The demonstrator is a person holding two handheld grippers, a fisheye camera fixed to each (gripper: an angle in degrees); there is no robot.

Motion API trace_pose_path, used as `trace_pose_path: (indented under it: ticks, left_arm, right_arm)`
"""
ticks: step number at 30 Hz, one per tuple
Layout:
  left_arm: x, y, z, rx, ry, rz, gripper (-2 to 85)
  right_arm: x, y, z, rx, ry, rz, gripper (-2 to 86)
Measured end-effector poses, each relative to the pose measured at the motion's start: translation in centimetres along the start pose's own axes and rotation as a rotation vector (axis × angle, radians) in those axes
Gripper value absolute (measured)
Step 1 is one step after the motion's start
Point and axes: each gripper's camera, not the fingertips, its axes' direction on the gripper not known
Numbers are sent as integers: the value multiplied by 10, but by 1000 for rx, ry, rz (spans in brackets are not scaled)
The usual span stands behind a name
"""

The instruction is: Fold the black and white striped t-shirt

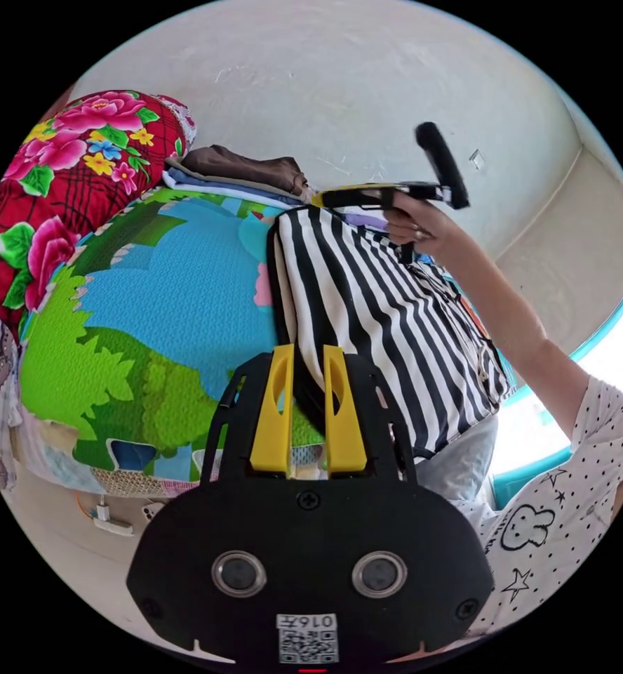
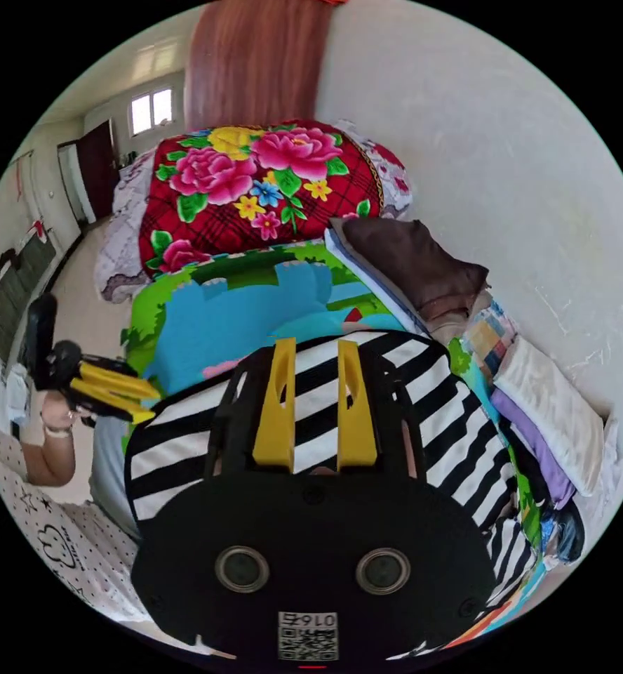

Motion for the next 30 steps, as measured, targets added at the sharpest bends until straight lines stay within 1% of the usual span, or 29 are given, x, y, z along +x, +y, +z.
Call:
trace_pose_path:
  ticks: [2, 6, 7, 9, 12, 15, 17, 19, 20, 21, 23, 25, 27, 30]
  left_arm:
    - [3, 2, 1, 1, -9, -4, 57]
    - [11, 3, -5, 17, -35, 6, 57]
    - [12, 3, -5, 17, -33, 9, 57]
    - [19, 2, -8, 13, -17, 36, 55]
    - [28, 0, -12, 13, -40, 71, 50]
    - [36, -3, -16, 24, -11, 94, 49]
    - [40, -4, -17, 21, -12, 104, 49]
    - [43, -5, -19, 12, -28, 107, 50]
    - [44, -4, -21, 11, -31, 108, 51]
    - [44, -4, -25, 18, -33, 104, 51]
    - [43, -3, -33, 38, -40, 93, 52]
    - [38, -3, -41, 66, -56, 65, 51]
    - [30, -6, -45, 89, -73, 24, 50]
    - [31, -16, -34, 27, -42, 32, 49]
  right_arm:
    - [30, -35, 42, -114, 39, 115, 86]
    - [54, -63, 81, -183, 16, 173, 87]
    - [60, -68, 91, -215, 54, 190, 76]
    - [67, -72, 93, -201, 104, 193, 36]
    - [86, -73, 82, -141, 53, 228, 20]
    - [119, -65, 61, -24, -107, 303, 15]
    - [158, -49, 51, 92, -328, 411, 15]
    - [190, -35, 58, 84, -431, 528, 18]
    - [206, -28, 64, 37, -402, 586, 21]
    - [211, -25, 65, 17, -364, 600, 22]
    - [220, -20, 65, -39, -172, 581, 31]
    - [218, -24, 64, -56, -97, 534, 40]
    - [212, -33, 61, -50, -111, 478, 62]
    - [197, -55, 61, -41, -164, 411, 83]
